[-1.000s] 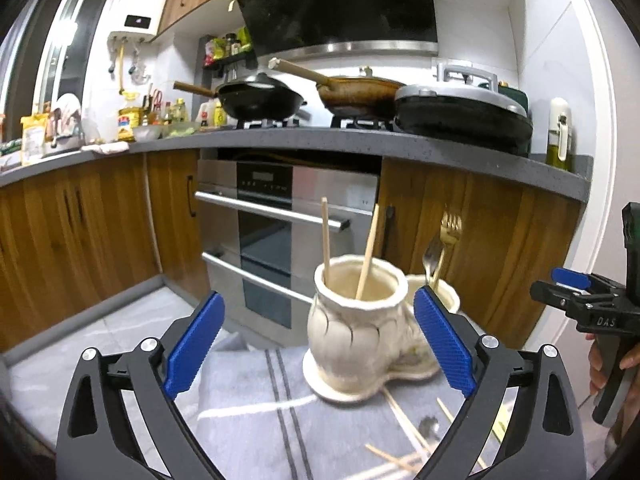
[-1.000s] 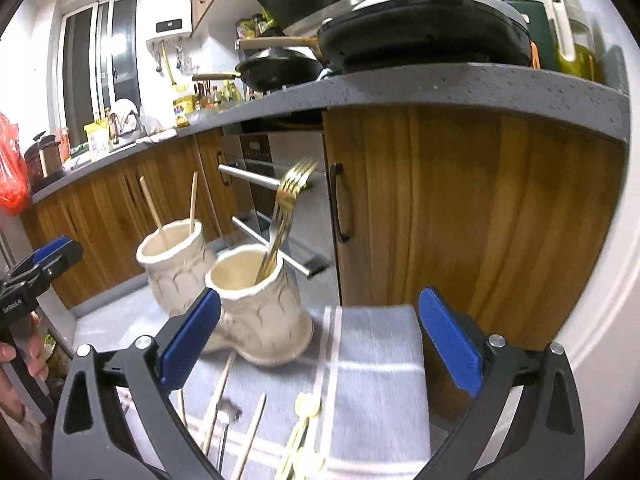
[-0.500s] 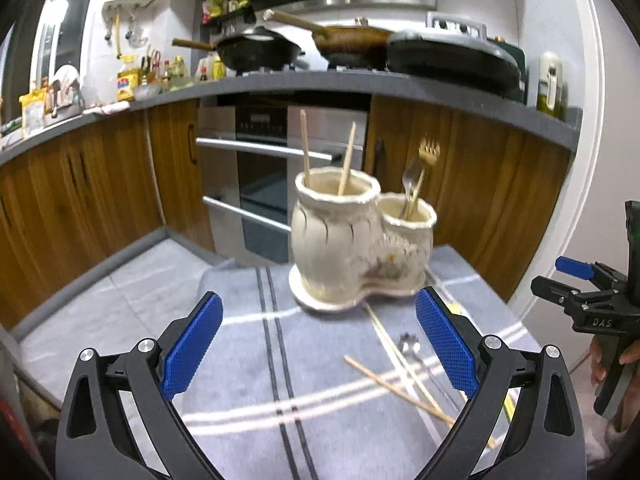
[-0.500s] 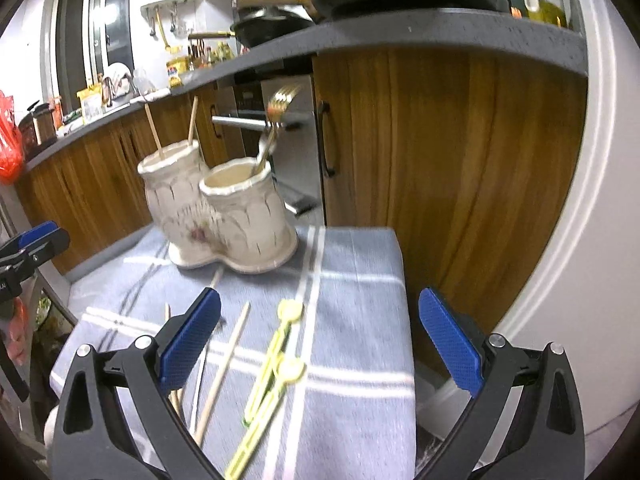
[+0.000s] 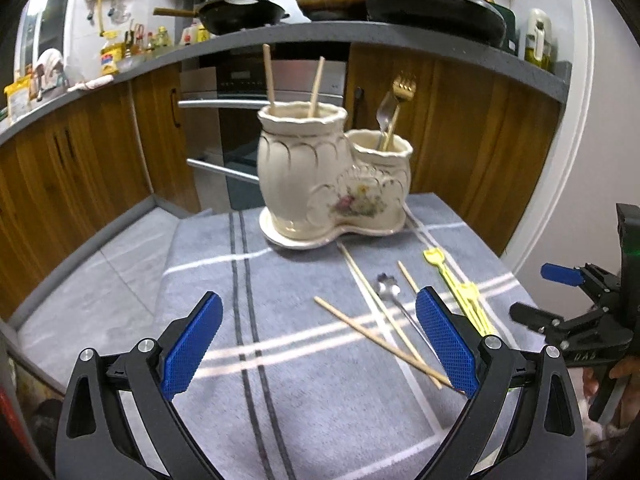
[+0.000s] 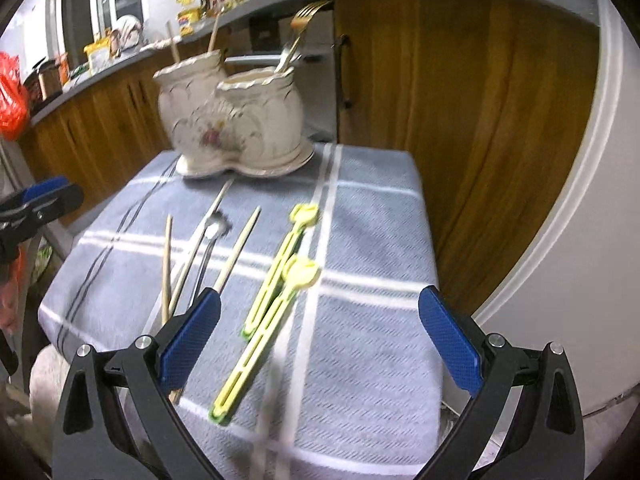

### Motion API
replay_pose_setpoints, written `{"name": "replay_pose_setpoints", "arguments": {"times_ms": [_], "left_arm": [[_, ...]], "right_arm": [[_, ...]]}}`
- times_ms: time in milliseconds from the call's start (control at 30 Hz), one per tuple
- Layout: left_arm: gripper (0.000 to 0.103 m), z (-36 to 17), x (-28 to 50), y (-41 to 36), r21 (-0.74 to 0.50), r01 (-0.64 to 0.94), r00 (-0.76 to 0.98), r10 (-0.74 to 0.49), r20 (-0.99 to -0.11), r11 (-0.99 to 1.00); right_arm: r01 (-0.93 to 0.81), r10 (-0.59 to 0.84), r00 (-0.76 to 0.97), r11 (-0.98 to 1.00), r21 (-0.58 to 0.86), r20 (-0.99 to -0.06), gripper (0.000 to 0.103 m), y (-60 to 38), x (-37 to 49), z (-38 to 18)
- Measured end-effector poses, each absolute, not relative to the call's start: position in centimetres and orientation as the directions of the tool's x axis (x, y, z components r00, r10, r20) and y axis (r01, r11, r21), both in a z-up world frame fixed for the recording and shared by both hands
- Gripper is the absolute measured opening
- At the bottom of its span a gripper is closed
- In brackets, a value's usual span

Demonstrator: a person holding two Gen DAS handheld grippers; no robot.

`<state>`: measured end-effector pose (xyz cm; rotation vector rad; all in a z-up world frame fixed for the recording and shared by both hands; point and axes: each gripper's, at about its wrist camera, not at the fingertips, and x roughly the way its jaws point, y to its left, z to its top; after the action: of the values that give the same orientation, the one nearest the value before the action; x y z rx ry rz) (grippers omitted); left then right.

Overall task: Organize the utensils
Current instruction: 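Withdraw both open grippers from the holder back over the remaining utensils, then grasp a wooden chopstick with the left gripper while the right gripper grasps a yellow utensil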

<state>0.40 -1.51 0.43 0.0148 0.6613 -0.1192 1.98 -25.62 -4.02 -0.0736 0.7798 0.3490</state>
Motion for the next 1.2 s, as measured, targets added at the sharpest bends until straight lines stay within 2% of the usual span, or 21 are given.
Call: {"name": "replay_pose_setpoints", "arguments": {"times_ms": [100, 200, 433, 600, 667, 700, 833, 967, 1000, 1100, 1200], "left_arm": [[0.096, 0.1, 0.4, -1.9, -0.013, 0.122, 0.771, -0.103, -0.629, 0.992], [0.096, -0.2, 0.5, -2.1, -0.007, 0.122, 0.759, -0.098, -0.643, 0.993], [0.096, -0.6, 0.5, -1.8, -0.031, 0.114, 0.746, -0.106, -0.658, 0.993], [0.096, -0.8, 0.4, -1.7, -0.037, 0.113, 0.742, -0.109, -0.662, 0.993], [0.096, -1.1, 0.6, -1.7, -0.047, 0.113, 0.734, -0.115, -0.670, 0.992], [0.096, -1.2, 0.7, -1.8, -0.051, 0.112, 0.729, -0.117, -0.675, 0.992], [0.096, -2.2, 1.5, -2.4, -0.059, 0.099, 0.695, -0.111, -0.711, 0.993], [0.094, -3.5, 2.5, -3.5, -0.088, 0.066, 0.639, -0.110, -0.762, 0.994], [0.092, -3.8, 2.7, -3.6, -0.096, 0.058, 0.628, -0.111, -0.770, 0.994], [0.071, -4.9, 3.4, -4.9, -0.117, 0.060, 0.582, -0.131, -0.803, 0.991], [0.062, -6.1, 4.0, -6.0, -0.098, 0.046, 0.549, -0.107, -0.829, 0.994]], "right_arm": [[-0.355, 0.285, 0.622, 0.933, 0.062, -0.729, 0.098, -24.8, 1.8, -4.7], [-0.377, 0.297, 0.591, 0.924, 0.068, -0.750, 0.090, -24.1, 1.6, -5.1], [-0.392, 0.277, 0.536, 0.918, 0.056, -0.798, 0.056, -22.8, 1.7, -5.8], [-0.412, 0.271, 0.494, 0.909, 0.052, -0.826, 0.042, -22.1, 1.8, -6.4], [-0.430, 0.266, 0.493, 0.902, 0.034, -0.828, 0.023, -21.9, 1.7, -6.4], [-0.435, 0.270, 0.488, 0.900, 0.037, -0.830, 0.019, -22.0, 1.7, -6.4], [-0.428, 0.272, 0.499, 0.903, 0.038, -0.823, 0.010, -22.8, 1.7, -6.2], [-0.422, 0.269, 0.518, 0.906, 0.031, -0.812, 0.010, -23.6, 1.6, -6.2], [-0.421, 0.273, 0.522, 0.906, 0.035, -0.808, 0.010, -23.8, 1.6, -6.2], [-0.422, 0.293, 0.523, 0.905, 0.056, -0.800, 0.010, -24.3, 1.6, -6.1], [-0.426, 0.305, 0.523, 0.902, 0.066, -0.796, 0.010, -24.6, 1.5, -6.2]]}}
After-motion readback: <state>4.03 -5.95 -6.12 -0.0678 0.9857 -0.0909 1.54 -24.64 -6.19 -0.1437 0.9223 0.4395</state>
